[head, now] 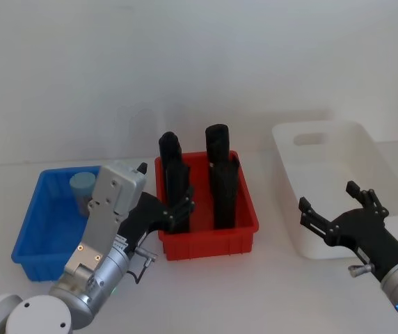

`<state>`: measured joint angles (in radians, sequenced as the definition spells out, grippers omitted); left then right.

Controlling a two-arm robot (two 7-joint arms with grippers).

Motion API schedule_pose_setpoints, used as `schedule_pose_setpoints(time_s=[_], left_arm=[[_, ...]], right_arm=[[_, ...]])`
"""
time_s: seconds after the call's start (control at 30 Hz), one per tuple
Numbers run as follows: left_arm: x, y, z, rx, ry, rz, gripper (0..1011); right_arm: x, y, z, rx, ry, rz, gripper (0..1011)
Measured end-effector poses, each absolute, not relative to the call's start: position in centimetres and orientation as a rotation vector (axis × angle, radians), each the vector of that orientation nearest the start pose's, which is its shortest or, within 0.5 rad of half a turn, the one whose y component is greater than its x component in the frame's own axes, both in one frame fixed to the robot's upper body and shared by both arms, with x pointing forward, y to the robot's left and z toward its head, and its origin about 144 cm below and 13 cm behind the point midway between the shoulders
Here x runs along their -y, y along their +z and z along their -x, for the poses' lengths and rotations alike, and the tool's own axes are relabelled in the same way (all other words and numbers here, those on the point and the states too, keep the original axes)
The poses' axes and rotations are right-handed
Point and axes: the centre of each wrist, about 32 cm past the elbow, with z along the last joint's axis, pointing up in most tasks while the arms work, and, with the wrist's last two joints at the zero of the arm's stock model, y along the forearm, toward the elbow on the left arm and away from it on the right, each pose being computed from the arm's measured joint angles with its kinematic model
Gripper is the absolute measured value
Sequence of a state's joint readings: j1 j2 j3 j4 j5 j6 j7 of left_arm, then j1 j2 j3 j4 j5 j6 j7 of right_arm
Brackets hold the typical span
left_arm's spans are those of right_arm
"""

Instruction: Pick the cotton swabs from the blue box and place them into the white box.

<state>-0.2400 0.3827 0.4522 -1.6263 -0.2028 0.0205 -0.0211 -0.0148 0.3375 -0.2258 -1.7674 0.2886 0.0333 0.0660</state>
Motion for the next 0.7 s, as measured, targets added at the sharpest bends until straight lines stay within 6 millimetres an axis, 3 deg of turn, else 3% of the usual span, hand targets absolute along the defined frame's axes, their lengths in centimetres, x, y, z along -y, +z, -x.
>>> schedule_pose_setpoints(time_s=[0.7], left_arm=[[-19.84, 120.47, -49.20, 0.269, 1.124, -0.061, 1000]], right_arm=[[24.09, 118.65, -45.24, 0.080, -1.218, -0.025, 1002]])
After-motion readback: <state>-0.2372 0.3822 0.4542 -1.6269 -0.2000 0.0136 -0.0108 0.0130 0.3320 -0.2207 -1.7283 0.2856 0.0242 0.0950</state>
